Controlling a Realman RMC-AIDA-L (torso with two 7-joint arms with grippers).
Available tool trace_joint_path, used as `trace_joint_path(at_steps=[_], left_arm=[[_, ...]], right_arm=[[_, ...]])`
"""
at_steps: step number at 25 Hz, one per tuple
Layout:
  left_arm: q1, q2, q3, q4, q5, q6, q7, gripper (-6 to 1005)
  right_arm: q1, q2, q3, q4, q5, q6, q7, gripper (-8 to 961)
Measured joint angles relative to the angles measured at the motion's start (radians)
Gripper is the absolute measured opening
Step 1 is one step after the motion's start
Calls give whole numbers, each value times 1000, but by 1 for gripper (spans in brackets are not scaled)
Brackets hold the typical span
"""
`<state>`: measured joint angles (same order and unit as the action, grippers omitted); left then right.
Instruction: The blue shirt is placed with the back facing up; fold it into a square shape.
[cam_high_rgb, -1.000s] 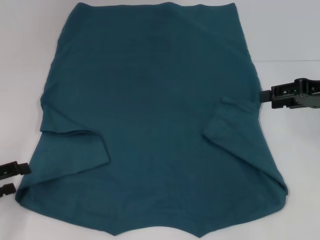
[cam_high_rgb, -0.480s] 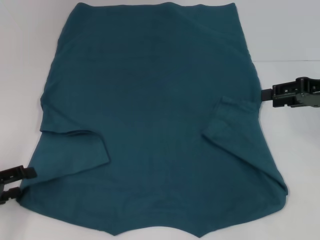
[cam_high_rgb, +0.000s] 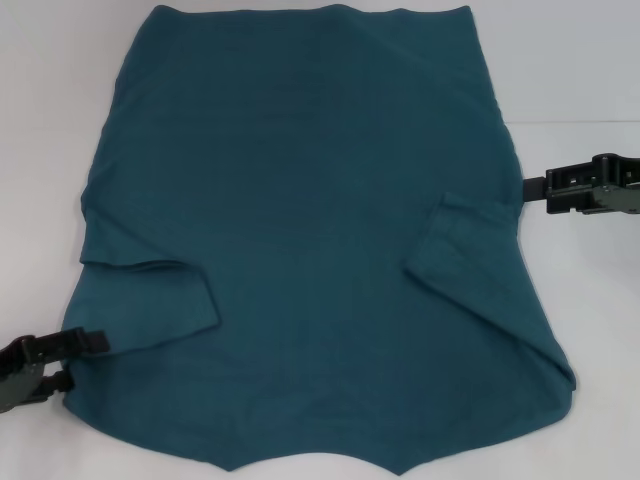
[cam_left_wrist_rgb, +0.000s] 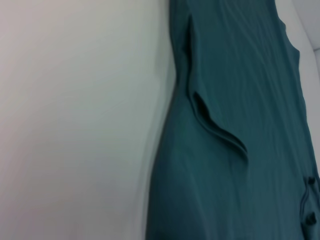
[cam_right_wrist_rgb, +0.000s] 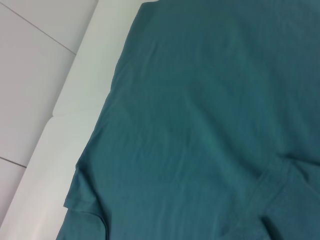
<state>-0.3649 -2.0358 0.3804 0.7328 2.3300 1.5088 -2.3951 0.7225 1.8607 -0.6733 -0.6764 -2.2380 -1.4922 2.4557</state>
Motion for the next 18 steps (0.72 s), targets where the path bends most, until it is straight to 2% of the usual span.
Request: trace_joint_path(at_steps=[11, 18], left_arm=[[-47, -6, 4, -12, -2, 4, -7, 834], [-49, -6, 15, -13, 2, -13, -40, 825]], right_arm=[[-7, -1, 0, -1, 2, 0, -1, 536], [-11, -3, 19, -3, 3, 3, -8, 530]])
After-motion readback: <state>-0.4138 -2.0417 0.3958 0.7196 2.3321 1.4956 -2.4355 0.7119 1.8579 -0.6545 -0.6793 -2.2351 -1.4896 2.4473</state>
